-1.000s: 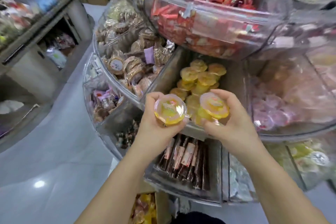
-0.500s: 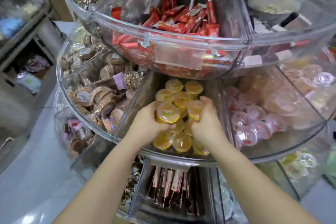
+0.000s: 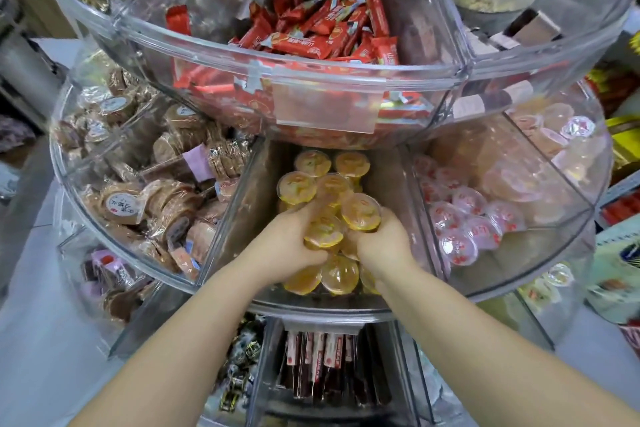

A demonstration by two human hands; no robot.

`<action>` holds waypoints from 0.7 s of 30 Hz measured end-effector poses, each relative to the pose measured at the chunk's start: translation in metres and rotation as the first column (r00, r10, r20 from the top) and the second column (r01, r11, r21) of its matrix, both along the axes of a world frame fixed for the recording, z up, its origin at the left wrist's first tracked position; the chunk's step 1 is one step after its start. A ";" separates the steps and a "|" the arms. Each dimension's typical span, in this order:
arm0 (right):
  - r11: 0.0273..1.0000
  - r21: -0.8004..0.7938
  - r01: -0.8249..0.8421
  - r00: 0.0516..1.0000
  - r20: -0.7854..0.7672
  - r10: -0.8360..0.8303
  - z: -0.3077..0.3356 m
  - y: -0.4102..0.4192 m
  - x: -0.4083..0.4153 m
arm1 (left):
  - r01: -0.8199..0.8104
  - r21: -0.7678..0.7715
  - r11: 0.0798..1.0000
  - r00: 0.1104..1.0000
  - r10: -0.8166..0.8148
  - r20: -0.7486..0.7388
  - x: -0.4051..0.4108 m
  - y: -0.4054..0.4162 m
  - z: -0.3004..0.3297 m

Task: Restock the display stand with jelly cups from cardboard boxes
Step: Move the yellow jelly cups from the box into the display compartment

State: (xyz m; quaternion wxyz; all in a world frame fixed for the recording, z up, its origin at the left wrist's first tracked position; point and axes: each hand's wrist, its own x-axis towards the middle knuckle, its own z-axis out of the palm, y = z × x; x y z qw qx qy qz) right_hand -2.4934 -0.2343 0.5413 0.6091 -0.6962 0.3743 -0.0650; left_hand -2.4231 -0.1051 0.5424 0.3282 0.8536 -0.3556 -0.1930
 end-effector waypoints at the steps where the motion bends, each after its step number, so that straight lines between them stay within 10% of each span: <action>1: 0.998 -0.004 0.061 0.998 -0.012 -0.061 -0.003 0.003 0.002 | -0.016 -0.022 1.000 1.000 0.016 -0.005 0.001 0.001 -0.001; 12: 0.940 0.215 0.265 0.962 0.001 -0.272 -0.008 0.012 0.028 | -0.078 -0.067 0.995 0.996 0.076 -0.036 0.006 0.006 -0.010; 21: 0.952 0.019 0.307 0.949 -0.078 -0.305 -0.012 0.011 0.028 | -0.057 -0.098 0.994 0.993 0.046 -0.111 0.007 0.009 -0.009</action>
